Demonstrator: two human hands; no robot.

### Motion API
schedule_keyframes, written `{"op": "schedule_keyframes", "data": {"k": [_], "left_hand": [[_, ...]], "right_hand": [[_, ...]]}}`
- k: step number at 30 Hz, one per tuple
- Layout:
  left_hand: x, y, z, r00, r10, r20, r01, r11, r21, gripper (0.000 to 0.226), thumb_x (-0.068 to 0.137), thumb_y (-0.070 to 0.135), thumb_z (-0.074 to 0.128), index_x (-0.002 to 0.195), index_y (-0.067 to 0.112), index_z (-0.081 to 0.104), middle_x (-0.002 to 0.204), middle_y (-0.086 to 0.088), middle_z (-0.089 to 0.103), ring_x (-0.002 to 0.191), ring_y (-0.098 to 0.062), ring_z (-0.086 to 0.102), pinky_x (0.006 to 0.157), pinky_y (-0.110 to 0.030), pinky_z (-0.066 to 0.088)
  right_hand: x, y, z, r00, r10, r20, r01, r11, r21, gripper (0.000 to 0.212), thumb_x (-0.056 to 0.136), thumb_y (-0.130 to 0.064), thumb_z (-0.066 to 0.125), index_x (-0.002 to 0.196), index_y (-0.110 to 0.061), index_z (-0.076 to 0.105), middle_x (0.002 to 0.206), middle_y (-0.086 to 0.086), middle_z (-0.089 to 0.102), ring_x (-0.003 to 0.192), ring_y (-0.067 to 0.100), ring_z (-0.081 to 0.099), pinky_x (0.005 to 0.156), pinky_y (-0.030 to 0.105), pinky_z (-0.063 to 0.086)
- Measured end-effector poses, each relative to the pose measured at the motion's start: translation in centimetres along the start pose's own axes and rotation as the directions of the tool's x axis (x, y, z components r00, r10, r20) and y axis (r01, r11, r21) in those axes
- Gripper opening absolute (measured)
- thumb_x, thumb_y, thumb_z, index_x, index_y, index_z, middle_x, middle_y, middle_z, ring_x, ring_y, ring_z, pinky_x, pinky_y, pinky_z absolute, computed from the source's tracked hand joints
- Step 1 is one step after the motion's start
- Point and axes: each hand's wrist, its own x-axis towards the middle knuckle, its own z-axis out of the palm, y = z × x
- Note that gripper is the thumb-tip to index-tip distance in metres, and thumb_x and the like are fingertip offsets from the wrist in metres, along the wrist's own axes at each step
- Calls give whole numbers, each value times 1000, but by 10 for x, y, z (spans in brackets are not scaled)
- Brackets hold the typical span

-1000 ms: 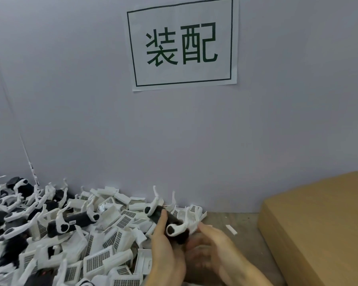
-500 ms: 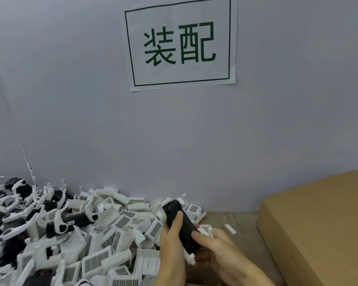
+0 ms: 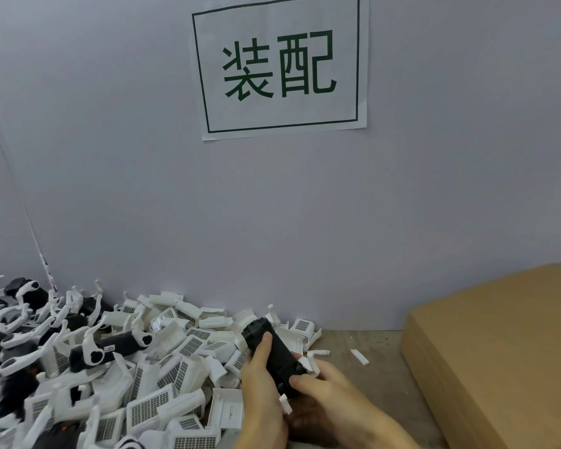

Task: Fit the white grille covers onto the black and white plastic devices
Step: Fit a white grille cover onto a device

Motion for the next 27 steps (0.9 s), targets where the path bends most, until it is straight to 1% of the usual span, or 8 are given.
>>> {"op": "schedule_keyframes", "data": {"k": [2,6,10,14,17,19,22,27], "left_hand": [[2,1,1,1000,23,-13,-22,999,31,49,95,30,62,122,-10,60,84,-27,65,73,-38,61,69,-42,51],[-1,-2,9,973,225,-54,-211,958,192,28,98,20,58,118,0,62,94,-24,69,84,-38,66,82,-49,54],[-6,-5,11,948,318,-24,-300,914,271,17,98,23,59,114,18,64,101,-7,71,92,-21,68,71,-31,53],[-1,-4,10,964,262,-53,-244,943,229,24,98,22,59,115,6,64,100,-18,70,95,-36,68,83,-45,55],[4,-3,5,987,142,-80,-132,984,117,33,96,25,60,114,-2,64,85,-21,68,77,-37,66,70,-42,53],[5,-2,3,992,101,-78,-94,992,81,40,96,28,60,117,-6,63,86,-23,67,74,-36,64,71,-41,53],[8,-3,6,978,181,-107,-166,976,139,36,98,24,59,117,-7,62,90,-22,68,83,-38,64,85,-47,51],[-2,-5,9,950,311,-25,-290,909,300,19,97,25,61,114,17,65,102,-5,72,97,-21,68,80,-33,53]], "right_hand": [[-1,-1,0,1000,11,12,-11,1000,-20,37,93,2,51,94,-23,79,79,15,70,66,29,65,61,34,53],[1,-2,-2,1000,20,-3,-20,1000,1,32,87,1,53,104,-15,75,79,14,70,74,30,66,76,41,53],[-1,-2,-1,1000,22,-13,-22,999,31,25,98,0,50,112,-9,68,80,12,74,68,24,71,64,33,56],[-2,-4,2,1000,-20,-18,20,1000,6,26,99,-1,53,117,-10,69,101,17,75,92,32,72,83,42,55],[-1,-2,2,1000,-24,-7,24,999,-34,27,98,0,53,114,-14,69,83,12,74,70,24,70,65,33,55],[-2,-3,4,1000,-15,3,15,997,-76,25,88,-7,59,102,-22,74,73,11,69,58,22,63,56,30,51],[-1,-4,3,1000,12,-22,-14,992,-123,25,72,-17,61,92,-21,74,70,13,64,54,22,57,53,28,47],[8,3,-5,991,45,-127,-62,989,-136,9,92,-11,56,98,-11,62,61,6,60,47,19,50,47,24,34]]}}
